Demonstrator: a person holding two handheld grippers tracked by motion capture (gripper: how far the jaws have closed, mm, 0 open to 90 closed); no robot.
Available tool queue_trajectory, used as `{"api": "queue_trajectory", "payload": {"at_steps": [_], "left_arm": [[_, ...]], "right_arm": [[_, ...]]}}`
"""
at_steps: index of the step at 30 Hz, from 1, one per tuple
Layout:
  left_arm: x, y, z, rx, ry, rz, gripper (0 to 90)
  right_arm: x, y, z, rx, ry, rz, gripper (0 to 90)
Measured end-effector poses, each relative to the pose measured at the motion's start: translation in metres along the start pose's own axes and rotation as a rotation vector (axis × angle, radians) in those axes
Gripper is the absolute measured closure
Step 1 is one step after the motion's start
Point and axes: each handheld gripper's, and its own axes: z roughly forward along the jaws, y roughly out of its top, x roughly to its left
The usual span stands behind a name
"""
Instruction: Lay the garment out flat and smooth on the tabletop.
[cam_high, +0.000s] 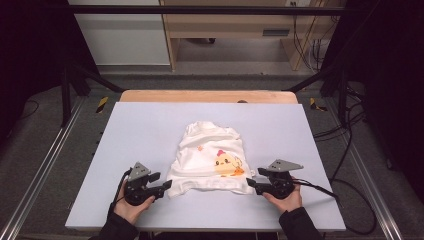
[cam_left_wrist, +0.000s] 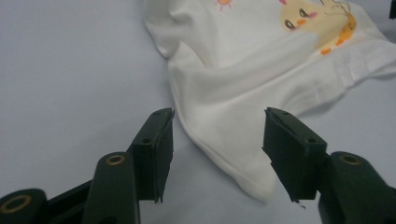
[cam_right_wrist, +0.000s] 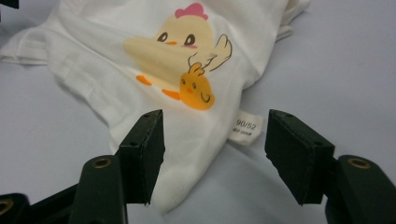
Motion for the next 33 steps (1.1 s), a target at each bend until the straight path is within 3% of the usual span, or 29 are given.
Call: {"api": "queue_trajectory", "payload": {"at_steps": [4, 8, 9, 11, 12, 14, 15, 18, 21, 24, 28, 29, 30, 33], "left_arm": [[-0.008, -0.008, 0.002, 0.041, -0.011, 0.013, 46.3], [-0.015, -0.012, 0.007, 0.077, -0.003, 0.030, 53.8], [-0.017, -0.013, 0.008, 0.080, 0.004, 0.033, 58.6], [-0.019, -0.014, 0.009, 0.088, 0.010, 0.035, 61.4], [-0.020, -0.014, 0.010, 0.092, 0.014, 0.031, 65.8], [-0.023, -0.014, 0.010, 0.092, 0.022, 0.034, 67.8], [-0.024, -0.014, 0.011, 0.096, 0.024, 0.031, 74.8], [-0.025, -0.014, 0.011, 0.102, 0.026, 0.038, 81.2], [-0.024, -0.013, 0.009, 0.106, 0.019, 0.036, 85.0], [-0.018, -0.010, 0.000, 0.095, -0.016, 0.015, 85.8], [-0.008, -0.006, -0.026, 0.072, -0.088, -0.010, 85.8], [-0.006, -0.006, -0.032, 0.081, -0.107, -0.012, 85.6], [-0.004, -0.008, -0.037, 0.101, -0.128, -0.016, 85.6], [-0.004, -0.013, -0.043, 0.096, -0.157, -0.015, 85.0]], "right_arm": [[0.007, -0.007, 0.000, 0.027, 0.026, 0.020, 34.8], [0.010, -0.012, 0.003, 0.067, 0.031, 0.016, 41.1], [0.012, -0.014, 0.003, 0.086, 0.034, 0.007, 48.9], [0.013, -0.015, 0.004, 0.090, 0.036, 0.006, 51.0], [0.015, -0.015, 0.003, 0.094, 0.029, -0.012, 61.8], [0.016, -0.015, 0.002, 0.103, 0.035, -0.009, 66.4], [0.017, -0.015, 0.002, 0.106, 0.036, -0.015, 69.8], [0.018, -0.015, 0.002, 0.114, 0.041, -0.003, 80.6], [0.018, -0.014, 0.001, 0.121, 0.056, 0.010, 84.1], [0.017, -0.010, -0.008, 0.110, 0.101, 0.024, 84.9], [0.019, -0.006, -0.025, 0.087, 0.142, 0.024, 84.9], [0.021, -0.007, -0.036, 0.080, 0.165, 0.021, 84.8], [0.021, -0.007, -0.036, 0.080, 0.165, 0.021, 84.8], [0.022, -0.016, -0.043, 0.094, 0.189, 0.042, 84.5]]}}
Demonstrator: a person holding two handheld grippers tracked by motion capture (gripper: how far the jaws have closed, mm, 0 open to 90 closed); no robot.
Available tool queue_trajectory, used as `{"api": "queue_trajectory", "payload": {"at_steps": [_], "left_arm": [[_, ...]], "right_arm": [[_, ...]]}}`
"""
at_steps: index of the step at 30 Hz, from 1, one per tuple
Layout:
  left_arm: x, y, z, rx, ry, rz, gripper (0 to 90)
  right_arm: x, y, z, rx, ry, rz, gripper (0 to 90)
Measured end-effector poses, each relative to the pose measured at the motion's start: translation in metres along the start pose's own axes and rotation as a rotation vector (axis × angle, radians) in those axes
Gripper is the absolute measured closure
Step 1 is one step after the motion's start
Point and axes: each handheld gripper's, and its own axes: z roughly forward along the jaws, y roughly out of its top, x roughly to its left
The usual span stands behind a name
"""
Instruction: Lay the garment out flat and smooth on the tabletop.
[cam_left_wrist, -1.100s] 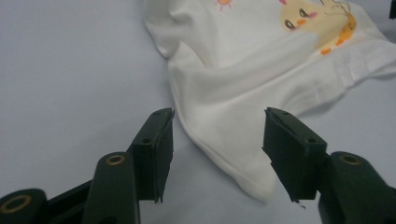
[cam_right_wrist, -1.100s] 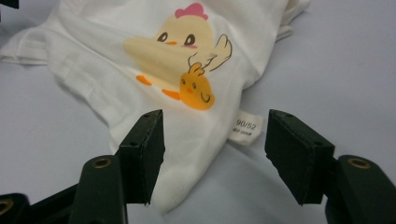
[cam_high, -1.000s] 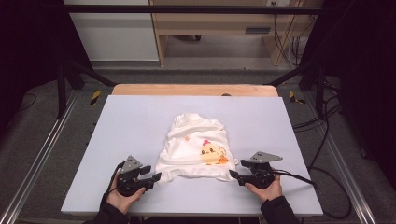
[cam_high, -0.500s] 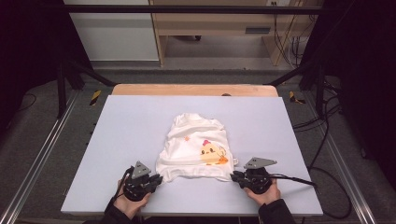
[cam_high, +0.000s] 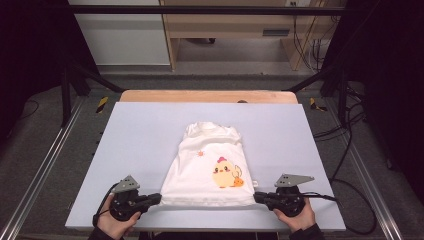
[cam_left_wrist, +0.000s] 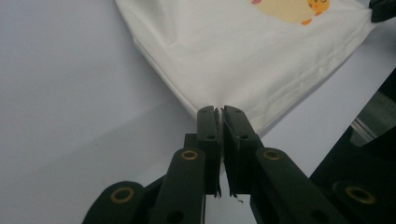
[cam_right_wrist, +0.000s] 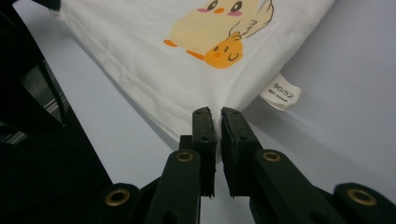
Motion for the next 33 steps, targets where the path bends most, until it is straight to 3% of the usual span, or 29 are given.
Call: {"api": "queue_trajectory", "payload": {"at_steps": [3, 5, 7, 8, 9, 10, 16, 20, 23, 27, 33], "left_arm": [[-0.003, -0.001, 0.012, 0.053, 0.054, 0.054, 82.1], [-0.003, -0.005, 0.022, 0.082, 0.104, 0.084, 72.0], [0.000, -0.006, 0.026, 0.068, 0.115, 0.091, 57.3], [0.002, -0.005, 0.025, 0.040, 0.122, 0.100, 43.7], [0.003, -0.003, 0.024, 0.006, 0.124, 0.100, 43.7], [0.004, -0.001, 0.024, -0.022, 0.116, 0.094, 35.7], [0.013, 0.009, 0.022, -0.080, 0.069, 0.082, 20.3], [0.015, 0.015, 0.021, -0.115, 0.088, 0.105, 5.3], [0.017, 0.020, 0.022, -0.125, 0.070, 0.109, 3.2], [0.021, 0.032, 0.023, -0.143, 0.076, 0.122, 1.5], [0.038, 0.061, 0.030, -0.195, 0.089, 0.094, 1.1]], "right_arm": [[0.000, -0.002, 0.004, 0.036, -0.017, 0.000, 83.6], [0.000, -0.003, 0.010, 0.092, -0.031, -0.001, 80.1], [-0.001, -0.004, 0.014, 0.110, -0.059, -0.015, 70.7], [-0.002, -0.004, 0.013, 0.067, -0.100, -0.041, 57.9], [-0.002, -0.004, 0.013, 0.067, -0.100, -0.041, 57.9], [-0.004, -0.002, 0.013, 0.017, -0.117, -0.070, 50.1], [-0.009, 0.004, 0.014, -0.069, -0.140, -0.102, 36.3], [-0.014, 0.011, 0.015, -0.120, -0.140, -0.104, 23.8], [-0.019, 0.018, 0.015, -0.155, -0.137, -0.092, 19.5], [-0.027, 0.028, 0.017, -0.182, -0.135, -0.076, 16.0], [-0.045, 0.048, 0.022, -0.219, -0.161, -0.054, 16.4]]}}
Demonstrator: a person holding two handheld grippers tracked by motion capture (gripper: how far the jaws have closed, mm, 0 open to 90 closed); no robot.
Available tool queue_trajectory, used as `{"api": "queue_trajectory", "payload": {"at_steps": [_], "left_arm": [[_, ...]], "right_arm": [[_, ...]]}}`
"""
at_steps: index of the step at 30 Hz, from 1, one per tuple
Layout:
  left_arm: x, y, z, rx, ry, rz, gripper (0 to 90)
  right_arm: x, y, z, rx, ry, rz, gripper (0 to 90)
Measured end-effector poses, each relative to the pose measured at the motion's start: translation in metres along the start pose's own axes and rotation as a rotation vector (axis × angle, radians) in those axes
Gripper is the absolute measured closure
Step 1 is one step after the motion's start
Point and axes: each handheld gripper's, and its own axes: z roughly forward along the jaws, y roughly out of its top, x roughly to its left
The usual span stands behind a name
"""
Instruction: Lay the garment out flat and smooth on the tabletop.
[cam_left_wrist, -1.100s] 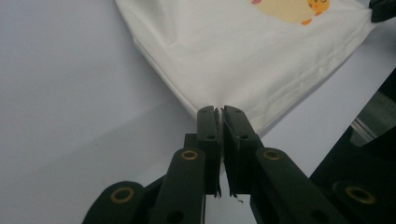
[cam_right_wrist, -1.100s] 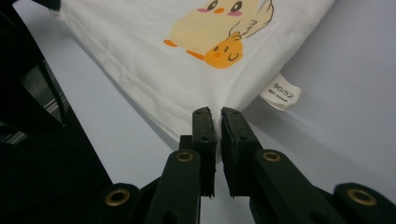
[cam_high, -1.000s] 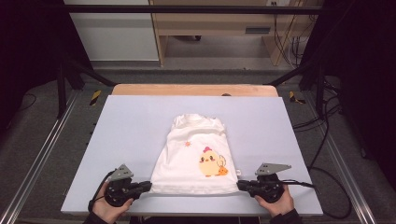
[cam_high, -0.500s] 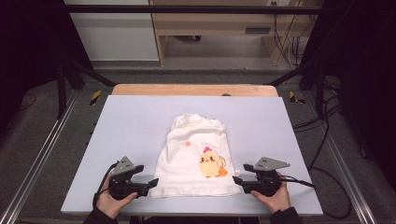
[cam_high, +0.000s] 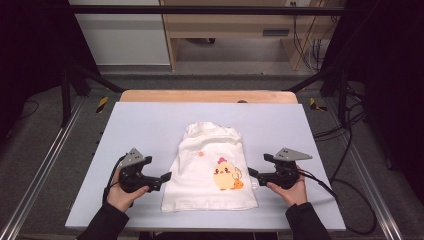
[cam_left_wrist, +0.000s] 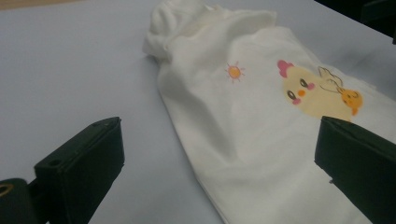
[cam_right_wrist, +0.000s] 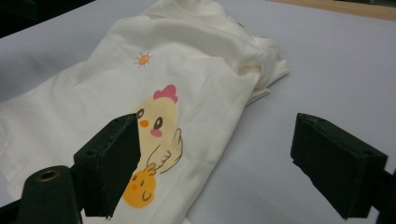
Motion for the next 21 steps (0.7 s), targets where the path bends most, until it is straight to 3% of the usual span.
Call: {"api": "queue_trajectory", "payload": {"at_steps": [4, 11, 21], "left_arm": [[0.011, 0.011, 0.013, -0.019, 0.007, -0.019, 1.3], [0.021, 0.029, 0.035, -0.059, 0.049, -0.012, 1.3], [0.030, 0.045, 0.068, -0.045, 0.056, -0.013, 1.5]], "right_arm": [[-0.006, 0.007, 0.010, -0.007, 0.001, 0.002, 17.6], [-0.014, 0.024, 0.030, -0.027, 0.005, 0.003, 15.9], [-0.023, 0.043, 0.062, -0.033, -0.005, 0.005, 14.2]]}}
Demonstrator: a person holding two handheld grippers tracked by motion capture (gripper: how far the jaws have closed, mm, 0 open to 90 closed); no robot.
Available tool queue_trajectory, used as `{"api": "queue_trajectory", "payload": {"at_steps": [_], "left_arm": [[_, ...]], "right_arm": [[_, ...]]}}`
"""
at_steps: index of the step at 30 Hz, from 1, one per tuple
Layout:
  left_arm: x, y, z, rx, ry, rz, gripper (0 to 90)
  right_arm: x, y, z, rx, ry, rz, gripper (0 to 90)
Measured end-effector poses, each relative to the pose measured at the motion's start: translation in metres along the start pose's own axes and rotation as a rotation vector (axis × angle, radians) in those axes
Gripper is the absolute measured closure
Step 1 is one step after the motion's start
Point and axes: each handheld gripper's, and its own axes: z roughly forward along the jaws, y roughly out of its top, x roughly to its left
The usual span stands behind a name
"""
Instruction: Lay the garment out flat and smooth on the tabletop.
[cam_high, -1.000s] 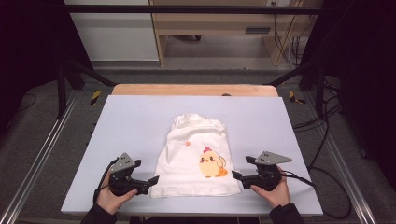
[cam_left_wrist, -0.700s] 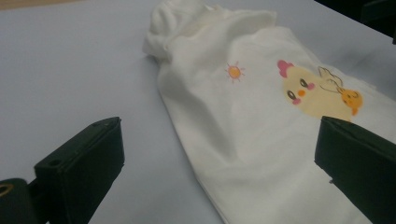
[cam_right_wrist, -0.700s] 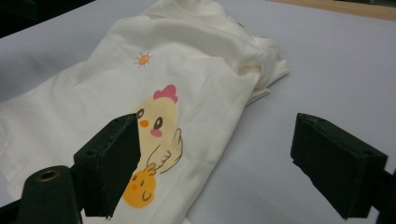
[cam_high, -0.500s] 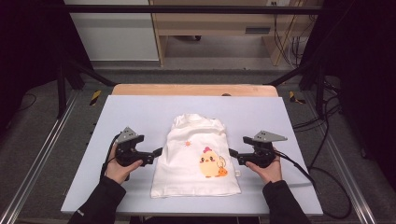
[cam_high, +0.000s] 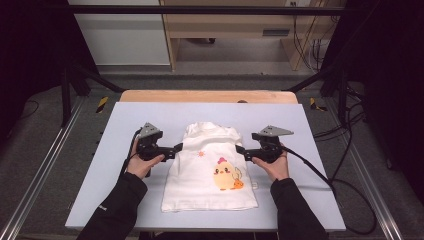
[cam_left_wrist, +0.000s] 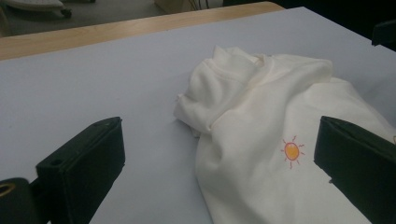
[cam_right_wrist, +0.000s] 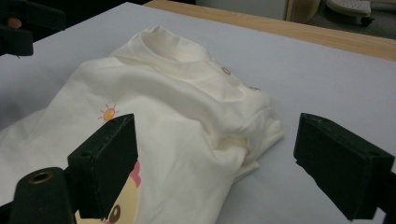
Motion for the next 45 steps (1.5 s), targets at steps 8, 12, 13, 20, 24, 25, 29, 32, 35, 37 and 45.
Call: {"api": "queue_trajectory", "payload": {"at_steps": [8, 12, 13, 20, 24, 25, 29, 32, 35, 37, 45], "left_arm": [[0.000, 0.017, 0.024, 0.036, 0.021, 0.020, 1.7], [-0.003, 0.025, 0.036, 0.047, 0.027, 0.031, 3.2], [-0.004, 0.027, 0.039, 0.048, 0.026, 0.035, 4.3], [-0.007, 0.027, 0.059, 0.058, 0.047, 0.046, 17.5], [-0.008, 0.021, 0.067, 0.091, 0.054, 0.069, 34.3], [-0.008, 0.020, 0.067, 0.094, 0.052, 0.061, 39.5], [-0.007, 0.015, 0.070, 0.116, 0.032, 0.038, 59.4], [-0.007, 0.014, 0.072, 0.124, 0.038, 0.036, 72.9], [-0.009, 0.016, 0.069, 0.124, 0.038, 0.031, 83.0], [-0.010, 0.018, 0.066, 0.122, 0.042, 0.030, 85.7], [-0.029, 0.040, 0.031, -0.029, 0.045, 0.086, 86.9]], "right_arm": [[-0.008, 0.018, 0.034, 0.014, -0.014, 0.002, 16.9], [-0.014, 0.023, 0.047, 0.022, -0.029, 0.007, 20.1], [-0.016, 0.024, 0.051, 0.029, -0.037, 0.007, 21.1], [-0.023, 0.024, 0.072, 0.069, -0.055, 0.003, 28.0], [-0.026, 0.019, 0.082, 0.109, -0.063, -0.004, 32.4], [-0.026, 0.017, 0.084, 0.125, -0.063, -0.007, 34.9], [-0.025, 0.012, 0.088, 0.159, -0.037, -0.029, 52.7], [-0.024, 0.010, 0.087, 0.173, -0.029, -0.045, 72.3], [-0.022, 0.012, 0.084, 0.160, -0.022, -0.047, 81.8], [-0.020, 0.014, 0.079, 0.144, -0.020, -0.054, 83.7], [-0.005, 0.029, 0.042, -0.056, -0.031, -0.110, 85.6]]}}
